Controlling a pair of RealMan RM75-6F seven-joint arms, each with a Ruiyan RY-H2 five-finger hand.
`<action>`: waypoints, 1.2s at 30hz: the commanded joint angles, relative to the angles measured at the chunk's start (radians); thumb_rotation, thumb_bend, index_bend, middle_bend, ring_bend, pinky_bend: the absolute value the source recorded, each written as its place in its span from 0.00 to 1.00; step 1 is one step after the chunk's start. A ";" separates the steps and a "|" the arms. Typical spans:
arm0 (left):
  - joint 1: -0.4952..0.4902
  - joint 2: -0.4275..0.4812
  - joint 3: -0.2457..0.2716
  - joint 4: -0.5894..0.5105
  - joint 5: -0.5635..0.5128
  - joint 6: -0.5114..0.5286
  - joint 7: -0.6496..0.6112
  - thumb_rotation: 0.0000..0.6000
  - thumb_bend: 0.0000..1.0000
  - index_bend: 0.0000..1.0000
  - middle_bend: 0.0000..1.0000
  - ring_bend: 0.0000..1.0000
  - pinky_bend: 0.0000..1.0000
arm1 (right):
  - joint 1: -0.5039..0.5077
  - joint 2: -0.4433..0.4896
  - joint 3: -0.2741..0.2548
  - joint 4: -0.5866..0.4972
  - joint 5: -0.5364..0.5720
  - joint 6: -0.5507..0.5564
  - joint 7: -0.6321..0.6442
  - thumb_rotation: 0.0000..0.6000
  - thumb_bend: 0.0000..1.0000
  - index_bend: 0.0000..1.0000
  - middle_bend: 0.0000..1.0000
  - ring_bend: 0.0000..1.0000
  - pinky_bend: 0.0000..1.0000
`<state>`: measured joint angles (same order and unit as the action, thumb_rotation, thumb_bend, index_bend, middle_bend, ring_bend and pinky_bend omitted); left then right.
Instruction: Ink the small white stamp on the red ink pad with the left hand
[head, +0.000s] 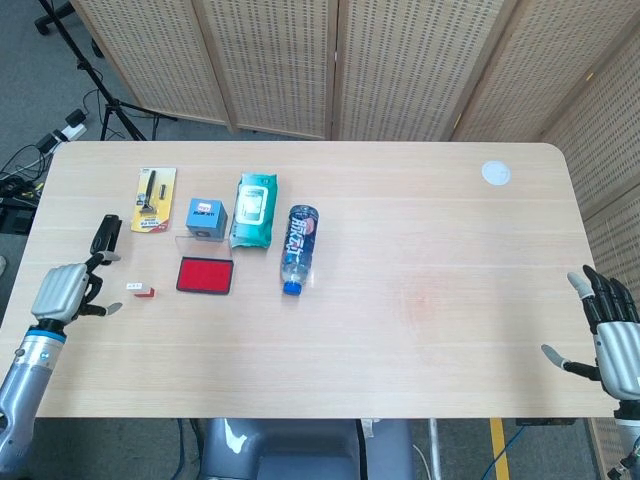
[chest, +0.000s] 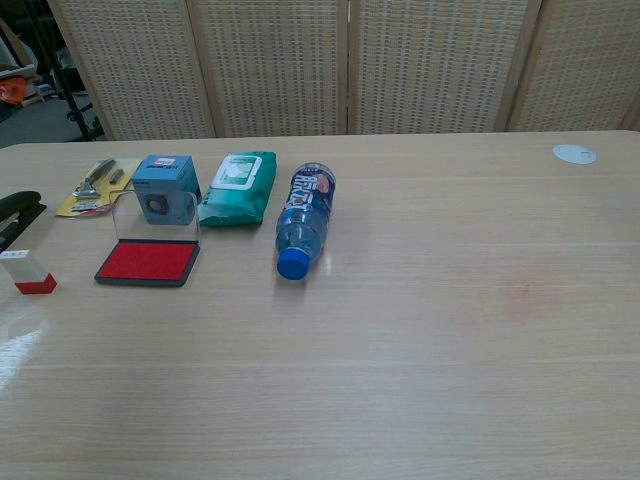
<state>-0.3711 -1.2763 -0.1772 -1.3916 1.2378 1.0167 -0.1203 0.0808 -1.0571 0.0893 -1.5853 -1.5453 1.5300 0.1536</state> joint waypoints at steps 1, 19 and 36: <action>-0.035 -0.016 -0.013 0.004 -0.056 -0.054 0.036 1.00 0.15 0.35 0.98 1.00 0.99 | 0.001 0.001 0.000 0.000 0.000 -0.002 0.002 1.00 0.00 0.00 0.00 0.00 0.00; -0.079 -0.123 -0.023 0.071 -0.229 -0.086 0.152 1.00 0.27 0.51 0.98 1.00 0.99 | -0.002 0.006 0.001 -0.002 0.009 0.000 0.021 1.00 0.00 0.00 0.00 0.00 0.00; -0.101 -0.143 -0.016 0.103 -0.282 -0.107 0.213 1.00 0.31 0.51 0.99 1.00 0.99 | 0.001 0.006 0.000 -0.003 0.013 -0.008 0.022 1.00 0.00 0.00 0.00 0.00 0.00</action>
<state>-0.4704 -1.4177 -0.1936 -1.2908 0.9593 0.9106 0.0895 0.0821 -1.0516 0.0892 -1.5885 -1.5326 1.5222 0.1757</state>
